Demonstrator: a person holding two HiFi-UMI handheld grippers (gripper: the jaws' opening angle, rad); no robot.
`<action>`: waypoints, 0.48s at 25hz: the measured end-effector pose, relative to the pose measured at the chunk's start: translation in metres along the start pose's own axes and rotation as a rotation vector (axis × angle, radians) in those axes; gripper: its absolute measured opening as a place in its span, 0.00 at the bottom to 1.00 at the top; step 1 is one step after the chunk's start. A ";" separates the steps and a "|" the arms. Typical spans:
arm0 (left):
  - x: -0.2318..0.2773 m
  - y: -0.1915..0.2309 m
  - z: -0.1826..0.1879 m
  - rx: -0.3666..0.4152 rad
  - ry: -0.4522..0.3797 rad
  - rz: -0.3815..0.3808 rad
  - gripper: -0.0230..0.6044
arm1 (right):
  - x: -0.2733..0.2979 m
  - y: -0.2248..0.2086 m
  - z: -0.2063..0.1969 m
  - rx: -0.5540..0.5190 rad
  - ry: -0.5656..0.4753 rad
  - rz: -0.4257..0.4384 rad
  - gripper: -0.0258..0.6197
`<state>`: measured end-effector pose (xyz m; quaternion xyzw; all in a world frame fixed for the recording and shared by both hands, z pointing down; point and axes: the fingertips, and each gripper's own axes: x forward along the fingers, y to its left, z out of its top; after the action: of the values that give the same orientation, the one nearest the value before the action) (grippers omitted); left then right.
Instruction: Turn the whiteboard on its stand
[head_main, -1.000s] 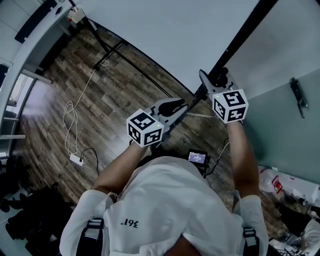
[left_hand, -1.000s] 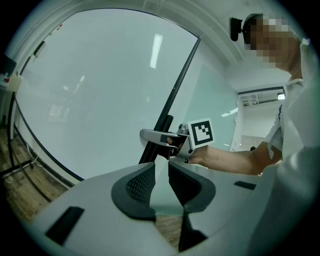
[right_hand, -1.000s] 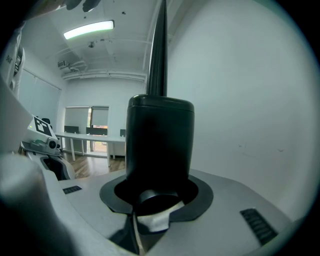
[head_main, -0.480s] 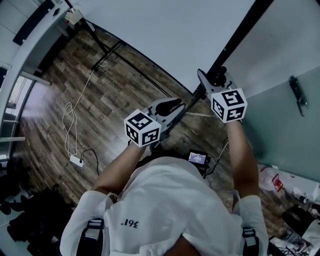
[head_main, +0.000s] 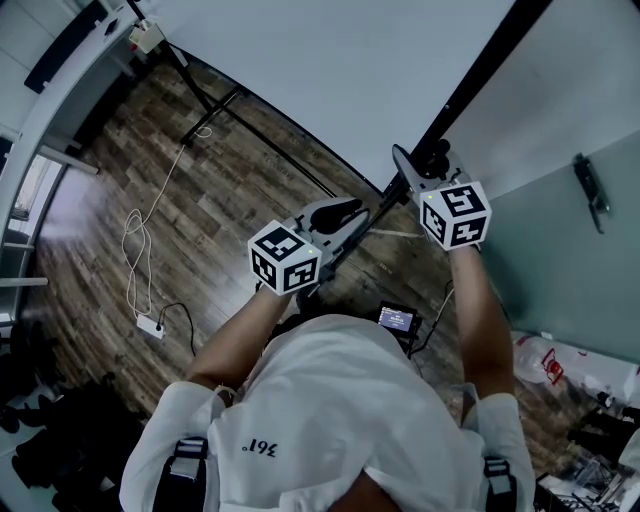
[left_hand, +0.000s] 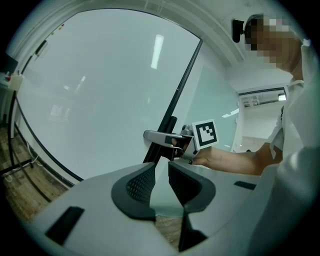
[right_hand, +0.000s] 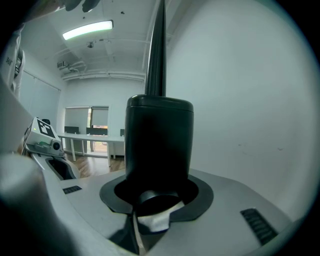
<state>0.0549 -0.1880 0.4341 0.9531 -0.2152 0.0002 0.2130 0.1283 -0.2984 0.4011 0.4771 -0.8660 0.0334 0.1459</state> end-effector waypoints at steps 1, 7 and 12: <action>0.001 -0.001 -0.001 0.000 0.000 -0.001 0.15 | -0.001 0.000 -0.001 0.005 0.002 0.000 0.29; 0.001 -0.007 -0.002 0.001 -0.001 0.009 0.15 | -0.005 0.003 -0.003 0.023 0.012 -0.004 0.29; -0.008 -0.015 -0.006 -0.001 0.004 0.023 0.15 | -0.009 0.010 -0.004 0.035 0.017 -0.013 0.29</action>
<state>0.0544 -0.1700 0.4330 0.9505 -0.2255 0.0043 0.2136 0.1249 -0.2846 0.4028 0.4850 -0.8608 0.0517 0.1452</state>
